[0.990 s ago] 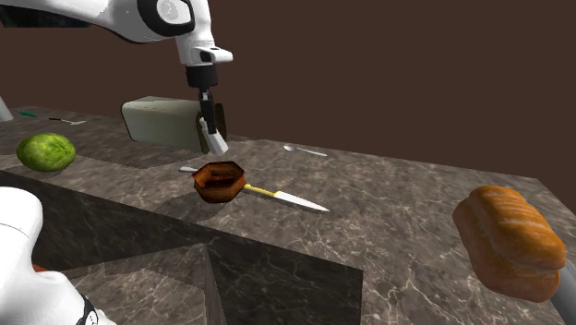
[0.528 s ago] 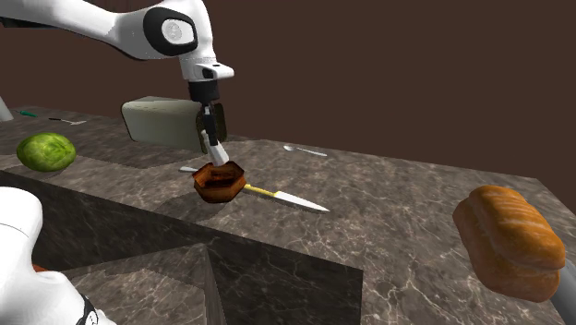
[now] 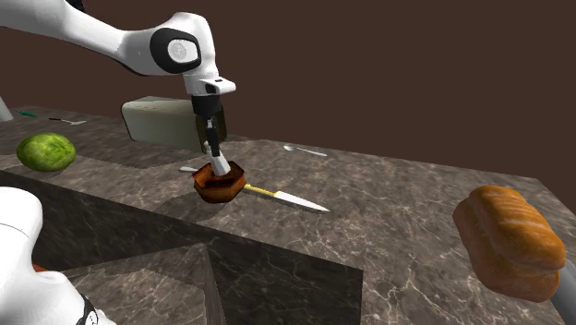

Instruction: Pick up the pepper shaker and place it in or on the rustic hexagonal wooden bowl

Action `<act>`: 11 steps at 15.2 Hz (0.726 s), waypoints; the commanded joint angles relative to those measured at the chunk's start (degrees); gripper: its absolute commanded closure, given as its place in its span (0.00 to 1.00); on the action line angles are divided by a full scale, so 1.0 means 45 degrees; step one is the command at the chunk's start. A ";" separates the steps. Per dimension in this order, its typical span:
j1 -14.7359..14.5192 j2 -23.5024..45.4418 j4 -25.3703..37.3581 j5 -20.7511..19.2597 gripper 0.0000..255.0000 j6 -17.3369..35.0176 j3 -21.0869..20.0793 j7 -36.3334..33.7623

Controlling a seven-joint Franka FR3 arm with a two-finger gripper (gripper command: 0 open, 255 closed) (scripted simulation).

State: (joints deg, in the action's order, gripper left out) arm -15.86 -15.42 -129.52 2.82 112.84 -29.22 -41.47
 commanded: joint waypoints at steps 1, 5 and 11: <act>0.0002 0.0020 -0.0036 -0.0008 1.00 0.0060 -0.0007 -0.0009; 0.0002 0.0020 -0.0036 -0.0008 1.00 0.0060 -0.0008 -0.0009; 0.0001 0.0020 -0.0036 -0.0008 0.00 0.0060 -0.0008 -0.0009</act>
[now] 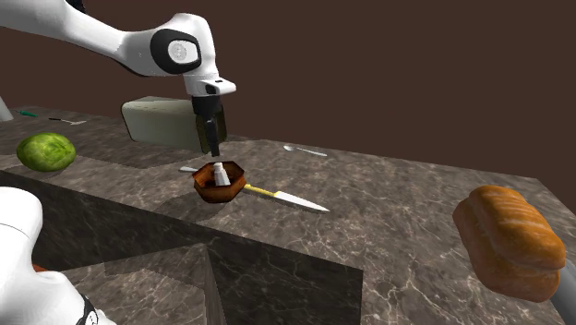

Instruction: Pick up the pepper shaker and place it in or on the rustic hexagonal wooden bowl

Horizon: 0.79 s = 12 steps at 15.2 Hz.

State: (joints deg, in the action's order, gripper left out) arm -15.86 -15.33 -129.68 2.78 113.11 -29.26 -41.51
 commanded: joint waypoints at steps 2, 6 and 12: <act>-0.0012 -0.0186 0.0707 0.0056 0.00 -0.0876 0.0066 0.0056; -0.0013 -0.0287 0.1391 0.0076 0.00 -0.1650 0.0114 0.0083; -0.0012 -0.0285 0.1393 0.0075 0.00 -0.1649 0.0114 0.0082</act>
